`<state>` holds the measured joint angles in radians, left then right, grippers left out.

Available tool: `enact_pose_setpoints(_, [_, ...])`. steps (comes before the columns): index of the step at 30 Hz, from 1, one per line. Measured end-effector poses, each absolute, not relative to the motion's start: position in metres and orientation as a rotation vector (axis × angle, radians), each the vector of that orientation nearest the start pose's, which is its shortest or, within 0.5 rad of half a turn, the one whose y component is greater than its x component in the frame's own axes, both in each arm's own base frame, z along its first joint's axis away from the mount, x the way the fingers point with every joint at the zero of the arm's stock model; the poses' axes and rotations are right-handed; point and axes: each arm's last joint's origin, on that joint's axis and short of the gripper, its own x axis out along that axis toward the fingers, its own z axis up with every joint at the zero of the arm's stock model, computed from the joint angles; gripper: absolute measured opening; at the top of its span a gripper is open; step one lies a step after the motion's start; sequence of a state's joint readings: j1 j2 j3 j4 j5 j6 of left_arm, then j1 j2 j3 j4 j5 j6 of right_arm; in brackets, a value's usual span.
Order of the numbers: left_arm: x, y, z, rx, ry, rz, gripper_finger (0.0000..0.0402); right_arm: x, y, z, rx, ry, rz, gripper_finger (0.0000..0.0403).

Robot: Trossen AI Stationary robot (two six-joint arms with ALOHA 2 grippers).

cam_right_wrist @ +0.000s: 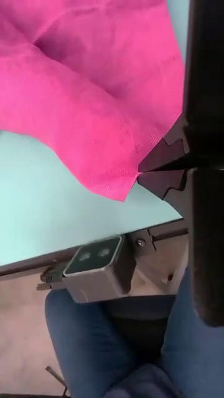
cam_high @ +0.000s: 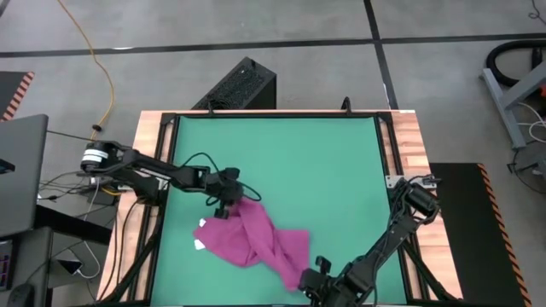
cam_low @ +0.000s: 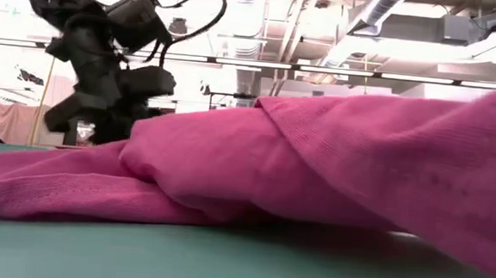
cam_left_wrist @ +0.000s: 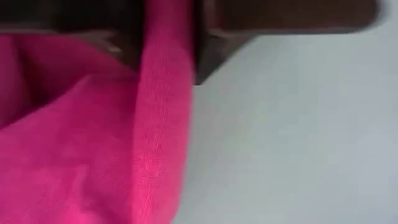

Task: Roll towel into tight, uniform cylinder
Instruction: Fold the pink towel

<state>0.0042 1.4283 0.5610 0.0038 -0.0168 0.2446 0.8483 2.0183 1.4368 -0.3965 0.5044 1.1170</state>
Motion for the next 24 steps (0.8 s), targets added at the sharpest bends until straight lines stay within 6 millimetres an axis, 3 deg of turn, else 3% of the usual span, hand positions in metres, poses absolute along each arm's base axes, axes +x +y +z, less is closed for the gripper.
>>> enact_pose_setpoints(4, [0.254, -0.006, 0.187, 0.338, 0.829, 0.014, 0.0007, 0.293, 0.299, 0.178, 0.377, 0.785, -0.223, 0.0001])
enact_pose_setpoints(7, [0.247, -0.017, 0.233, 0.416, 0.788, 0.097, 0.0002, 0.298, 0.287, 0.176, 0.325, 0.777, -0.298, 0.0001])
enact_pose_setpoints(11, [0.221, -0.043, 0.288, 0.433, 0.676, 0.121, 0.0, 0.305, 0.27, 0.174, 0.268, 0.768, -0.389, 0.0001])
enact_pose_setpoints(14, [0.196, -0.066, 0.305, 0.384, 0.593, 0.057, 0.0, 0.311, 0.26, 0.174, 0.255, 0.764, -0.428, 0.0001])
enact_pose_setpoints(16, [0.179, -0.082, 0.297, 0.374, 0.61, 0.013, 0.0, 0.314, 0.257, 0.174, 0.238, 0.761, -0.439, 0.0001])
enact_pose_setpoints(18, [0.167, -0.098, 0.275, 0.384, 0.664, -0.02, 0.0, 0.315, 0.255, 0.174, 0.222, 0.761, -0.441, 0.0001])
enact_pose_setpoints(24, [0.144, -0.138, 0.179, 0.312, 0.775, -0.132, 0.0, 0.317, 0.251, 0.174, 0.204, 0.767, -0.444, 0.0001])
